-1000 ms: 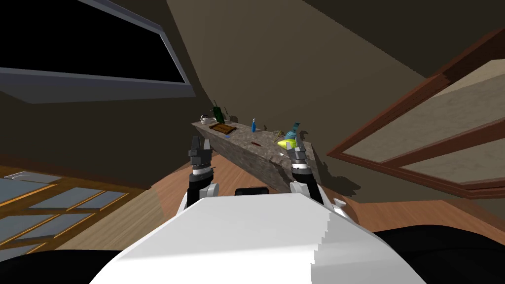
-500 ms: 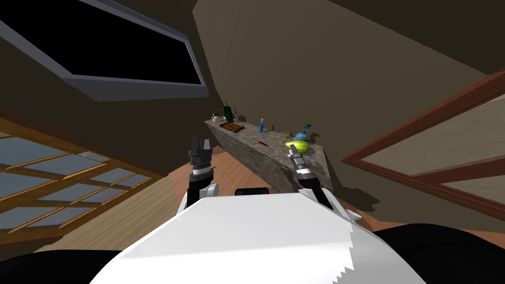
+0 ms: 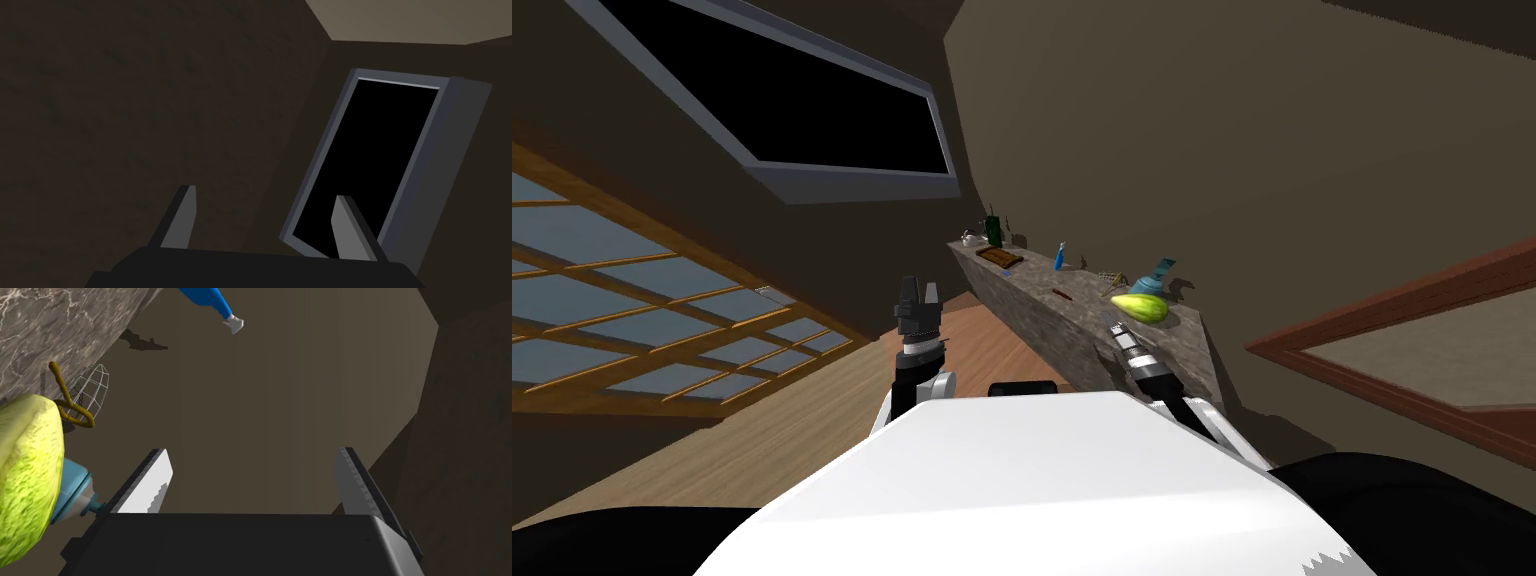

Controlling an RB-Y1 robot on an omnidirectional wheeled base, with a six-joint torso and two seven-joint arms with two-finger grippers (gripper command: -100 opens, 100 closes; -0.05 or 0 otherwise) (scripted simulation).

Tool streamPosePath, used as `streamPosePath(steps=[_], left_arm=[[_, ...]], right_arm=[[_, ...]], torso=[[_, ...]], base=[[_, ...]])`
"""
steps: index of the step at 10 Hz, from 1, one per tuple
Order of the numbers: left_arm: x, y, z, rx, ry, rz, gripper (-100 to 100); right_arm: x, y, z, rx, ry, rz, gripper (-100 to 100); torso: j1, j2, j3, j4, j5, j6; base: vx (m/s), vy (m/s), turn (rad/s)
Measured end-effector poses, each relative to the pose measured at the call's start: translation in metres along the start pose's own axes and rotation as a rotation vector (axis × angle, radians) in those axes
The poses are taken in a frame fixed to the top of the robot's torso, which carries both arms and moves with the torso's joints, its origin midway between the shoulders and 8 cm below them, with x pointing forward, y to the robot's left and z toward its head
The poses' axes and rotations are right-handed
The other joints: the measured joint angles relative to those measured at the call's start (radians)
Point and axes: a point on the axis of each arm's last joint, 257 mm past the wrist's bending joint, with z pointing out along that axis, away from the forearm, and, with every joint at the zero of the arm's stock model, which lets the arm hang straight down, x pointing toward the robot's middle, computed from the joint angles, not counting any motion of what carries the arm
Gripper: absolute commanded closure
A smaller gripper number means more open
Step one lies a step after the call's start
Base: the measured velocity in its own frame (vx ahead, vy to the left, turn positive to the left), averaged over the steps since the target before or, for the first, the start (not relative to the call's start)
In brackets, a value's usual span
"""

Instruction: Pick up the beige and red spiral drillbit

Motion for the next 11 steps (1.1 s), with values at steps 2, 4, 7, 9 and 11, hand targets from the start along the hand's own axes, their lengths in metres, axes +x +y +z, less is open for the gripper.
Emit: streamPosePath(steps=[2, 4, 7, 9, 11], left_arm=[[0.000, 0.000, 0.000, 0.000, 0.000, 0.000, 0], [0.000, 0.000, 0.000, 0.000, 0.000, 0.000, 0], [0.000, 0.000, 0.000, 0.000, 0.000, 0.000, 0], [0.000, 0.000, 0.000, 0.000, 0.000, 0.000, 0], [0.000, 0.000, 0.000, 0.000, 0.000, 0.000, 0]], right_arm=[[0.005, -0.021, -0.017, 0.055, 0.052, -0.091, -100], [0.008, -0.052, -0.042, 0.133, 0.134, -0.234, -100], [0.013, -0.082, -0.067, 0.204, 0.218, -0.348, -100], [0.010, -0.103, -0.090, 0.252, 0.296, -0.454, -100], [0.010, -0.118, -0.114, 0.294, 0.364, -0.528, -100]], torso=[[-0.003, 0.000, 0.000, 0.000, -0.001, 0.000], [-0.002, -0.002, -0.001, -0.001, 0.000, 0.000], [-0.003, -0.001, 0.000, 0.000, -0.001, 0.001], [-0.003, -0.003, -0.002, -0.001, -0.001, 0.000], [-0.004, -0.004, -0.002, -0.001, -0.001, 0.000]], base=[[0.051, 0.049, 0.267], [0.078, 0.050, 0.209], [0.061, 0.032, 0.181], [0.105, 0.034, 0.217], [0.131, 0.022, 0.272]])
